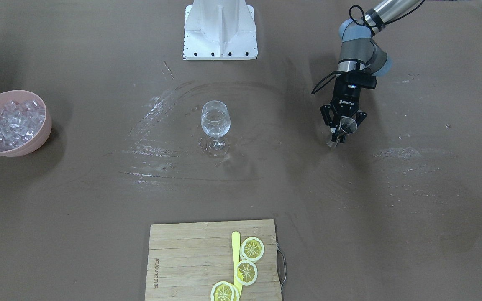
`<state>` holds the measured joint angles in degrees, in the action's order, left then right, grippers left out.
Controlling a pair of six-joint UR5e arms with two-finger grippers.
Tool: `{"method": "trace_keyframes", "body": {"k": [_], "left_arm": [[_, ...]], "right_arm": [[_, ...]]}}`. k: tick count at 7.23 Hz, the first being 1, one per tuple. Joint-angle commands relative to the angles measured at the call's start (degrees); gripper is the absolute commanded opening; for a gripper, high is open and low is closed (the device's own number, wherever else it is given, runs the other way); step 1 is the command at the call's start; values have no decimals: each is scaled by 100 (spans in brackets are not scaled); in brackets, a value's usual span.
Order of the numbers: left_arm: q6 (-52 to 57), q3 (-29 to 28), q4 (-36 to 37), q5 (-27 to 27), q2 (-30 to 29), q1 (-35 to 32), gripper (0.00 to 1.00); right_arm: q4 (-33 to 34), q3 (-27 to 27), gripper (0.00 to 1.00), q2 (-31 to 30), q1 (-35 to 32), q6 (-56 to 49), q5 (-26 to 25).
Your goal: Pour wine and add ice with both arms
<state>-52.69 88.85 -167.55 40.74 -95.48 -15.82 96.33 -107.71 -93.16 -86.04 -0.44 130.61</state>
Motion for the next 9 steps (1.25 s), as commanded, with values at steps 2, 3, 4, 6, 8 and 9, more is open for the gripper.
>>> {"method": "trace_keyframes", "body": {"k": [2, 3, 4, 6, 8, 9], "left_arm": [[1180, 632, -6, 266, -15, 0, 0], [1200, 625, -23, 729, -15, 0, 0], [1252, 581, -389, 969, -15, 17, 0], [1666, 581, -568, 1226, -268, 18, 0], [1692, 581, -630, 1252, -418, 79, 0], [1701, 616, -656, 1774, -419, 79, 0]], "right_arm": [[0, 4, 100, 9, 0, 0, 0], [0, 13, 100, 9, 0, 0, 0], [0, 22, 100, 9, 0, 0, 0], [0, 22, 100, 0, 0, 0, 0], [9, 22, 100, 0, -9, 0, 0], [0, 22, 100, 0, 0, 9, 0]]}}
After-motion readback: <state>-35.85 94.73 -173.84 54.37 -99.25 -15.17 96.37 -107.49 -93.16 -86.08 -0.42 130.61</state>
